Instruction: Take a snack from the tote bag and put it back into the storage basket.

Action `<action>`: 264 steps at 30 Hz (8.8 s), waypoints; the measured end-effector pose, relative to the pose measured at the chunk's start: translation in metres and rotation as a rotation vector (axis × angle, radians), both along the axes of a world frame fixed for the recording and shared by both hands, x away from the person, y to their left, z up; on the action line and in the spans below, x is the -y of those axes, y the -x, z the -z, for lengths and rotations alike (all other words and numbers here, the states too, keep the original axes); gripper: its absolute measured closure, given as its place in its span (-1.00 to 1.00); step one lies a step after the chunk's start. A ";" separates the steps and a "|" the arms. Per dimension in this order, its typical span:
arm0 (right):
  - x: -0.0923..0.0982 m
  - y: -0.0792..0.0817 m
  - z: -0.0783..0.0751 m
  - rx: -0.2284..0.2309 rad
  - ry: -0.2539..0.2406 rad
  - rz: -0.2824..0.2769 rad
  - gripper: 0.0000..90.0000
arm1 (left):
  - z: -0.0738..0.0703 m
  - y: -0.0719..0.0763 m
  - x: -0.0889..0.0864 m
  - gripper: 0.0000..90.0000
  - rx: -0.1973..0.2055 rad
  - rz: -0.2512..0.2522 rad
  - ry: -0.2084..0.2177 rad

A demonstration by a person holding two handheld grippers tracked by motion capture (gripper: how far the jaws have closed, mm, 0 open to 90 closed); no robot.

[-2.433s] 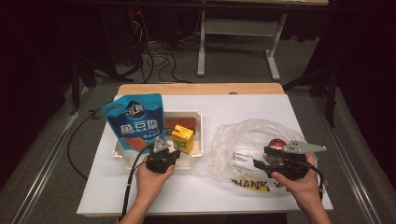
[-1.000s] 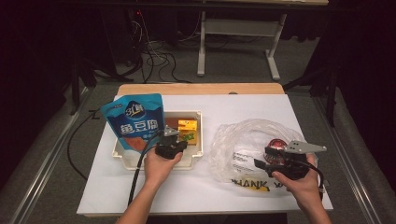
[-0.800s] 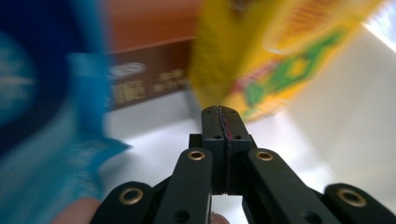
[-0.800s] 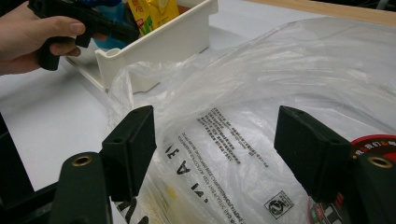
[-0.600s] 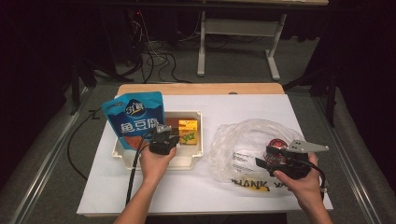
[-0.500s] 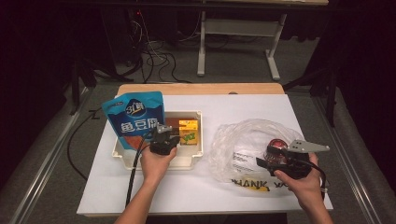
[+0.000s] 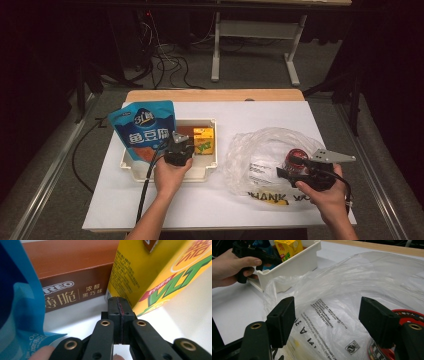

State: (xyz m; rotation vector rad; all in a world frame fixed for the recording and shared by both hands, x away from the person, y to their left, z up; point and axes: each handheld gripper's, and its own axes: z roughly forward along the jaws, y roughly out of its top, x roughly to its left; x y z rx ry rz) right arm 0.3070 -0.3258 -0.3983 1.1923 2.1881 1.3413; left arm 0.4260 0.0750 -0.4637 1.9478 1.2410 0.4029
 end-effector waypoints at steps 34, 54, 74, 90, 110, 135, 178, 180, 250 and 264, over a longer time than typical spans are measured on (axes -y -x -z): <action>0.038 -0.007 0.010 0.007 0.061 0.203 -0.40 | -0.061 0.086 -0.047 -0.42 0.204 0.080 0.196; 0.035 -0.017 0.022 -0.012 0.111 0.260 -0.58 | -0.055 0.091 -0.053 -0.99 0.186 0.073 0.201; 0.037 -0.025 0.035 -0.051 0.140 0.276 -0.54 | -0.053 0.092 -0.050 -0.99 0.188 0.066 0.177; 0.036 -0.030 0.044 -0.088 0.157 0.284 -0.47 | -0.053 0.093 -0.045 -0.99 0.191 0.073 0.152; 0.024 -0.038 0.052 -0.068 0.230 0.312 -0.43 | -0.052 0.093 -0.042 -0.96 0.184 0.071 0.140; -0.002 -0.026 0.016 -0.019 0.169 0.246 -0.42 | -0.050 0.099 -0.023 -0.96 0.191 0.118 0.119; -0.056 -0.019 -0.019 -0.014 0.147 0.111 -0.41 | -0.045 0.105 0.016 -0.96 0.200 0.190 0.106; -0.057 -0.020 -0.019 -0.010 0.148 0.103 -0.41 | -0.045 0.105 0.016 -0.96 0.199 0.192 0.106; -0.116 -0.010 -0.028 -0.017 0.120 -0.027 -0.41 | -0.036 0.110 0.101 -0.68 0.275 0.375 0.187; -0.121 -0.010 -0.026 -0.028 0.115 -0.041 -0.41 | -0.034 0.109 0.107 -0.54 0.310 0.378 0.187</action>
